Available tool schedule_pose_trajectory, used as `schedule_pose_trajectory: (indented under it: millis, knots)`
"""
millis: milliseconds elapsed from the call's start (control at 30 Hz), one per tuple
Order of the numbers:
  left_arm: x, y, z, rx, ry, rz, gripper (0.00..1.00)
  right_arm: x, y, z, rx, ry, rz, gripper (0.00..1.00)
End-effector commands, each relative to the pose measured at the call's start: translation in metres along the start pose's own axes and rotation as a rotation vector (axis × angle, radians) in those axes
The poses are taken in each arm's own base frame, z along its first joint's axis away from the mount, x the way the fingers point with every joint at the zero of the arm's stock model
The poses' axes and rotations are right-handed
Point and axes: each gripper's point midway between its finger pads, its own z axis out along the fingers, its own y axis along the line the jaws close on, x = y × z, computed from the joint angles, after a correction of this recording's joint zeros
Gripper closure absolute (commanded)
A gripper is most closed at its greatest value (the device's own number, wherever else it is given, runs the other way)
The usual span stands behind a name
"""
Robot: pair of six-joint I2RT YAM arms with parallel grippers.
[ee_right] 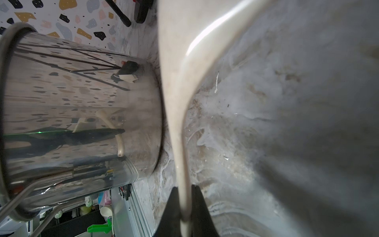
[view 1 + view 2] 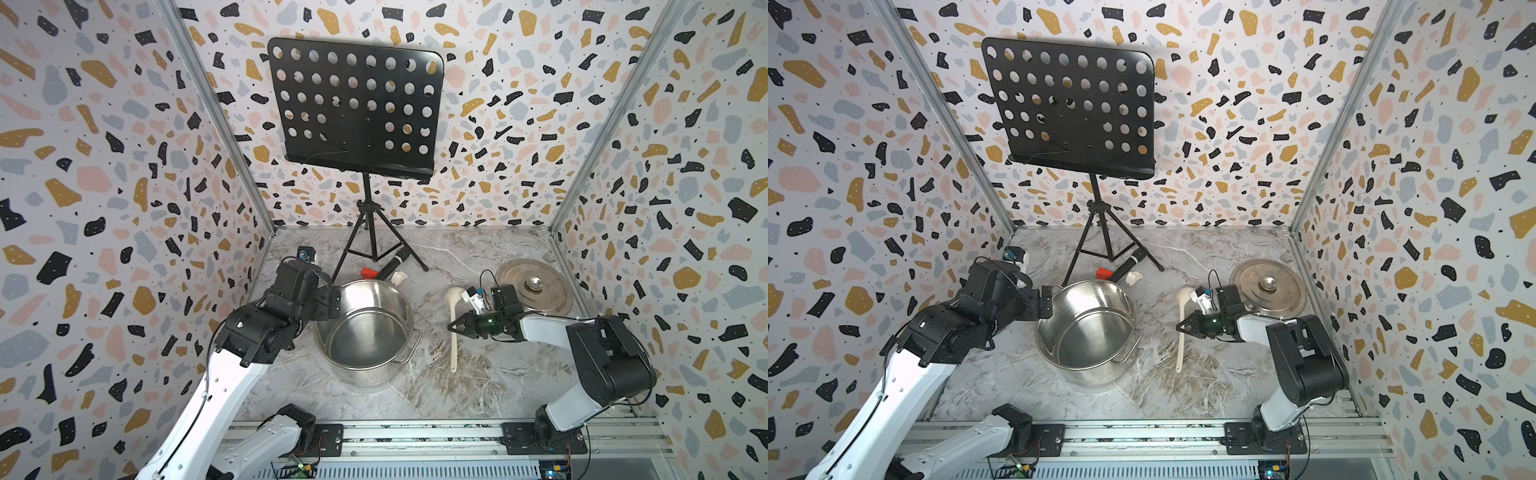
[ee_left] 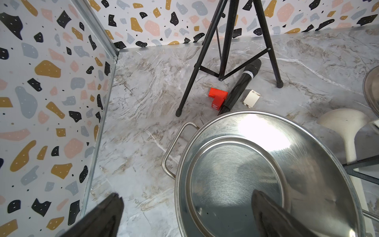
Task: Stir the soup with a spoon
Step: Place the spoon at the center of the board.
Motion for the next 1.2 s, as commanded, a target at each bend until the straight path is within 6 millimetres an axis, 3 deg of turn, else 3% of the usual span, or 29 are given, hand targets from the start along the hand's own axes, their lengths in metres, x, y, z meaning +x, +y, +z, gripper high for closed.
schedule_pose_trajectory:
  millis: [0, 300, 467, 633, 833, 933, 1033, 1167]
  knots:
    - [-0.003, 0.011, 0.002, -0.057, -0.022, -0.027, 0.01, -0.002, -0.002, 0.002, -0.009, -0.008, -0.049, 0.93]
    - [-0.003, 0.007, 0.031, -0.067, -0.043, -0.062, 0.01, 0.008, -0.027, 0.007, 0.090, 0.039, -0.009, 0.80]
    - [-0.010, 0.015, 0.051, -0.112, -0.098, -0.082, 0.01, 0.009, -0.032, -0.002, 0.177, 0.062, 0.002, 0.62]
    - [-0.022, 0.047, 0.069, -0.166, -0.111, -0.209, 0.01, 0.010, -0.036, -0.025, 0.326, 0.069, -0.014, 0.40]
    - [-0.016, 0.089, 0.095, -0.254, -0.069, -0.300, 0.01, 0.004, -0.046, -0.081, 0.583, -0.030, -0.026, 0.13]
    - [-0.001, 0.120, 0.108, -0.328, -0.054, -0.363, 0.01, -0.013, -0.034, -0.123, 0.703, -0.141, -0.067, 0.03]
    - [0.016, 0.143, 0.122, -0.387, -0.098, -0.411, 0.00, -0.038, -0.017, -0.163, 0.832, -0.250, -0.168, 0.00]
    - [0.045, 0.147, 0.152, -0.394, -0.102, -0.406, 0.01, -0.073, -0.010, -0.206, 0.976, -0.360, -0.298, 0.00]
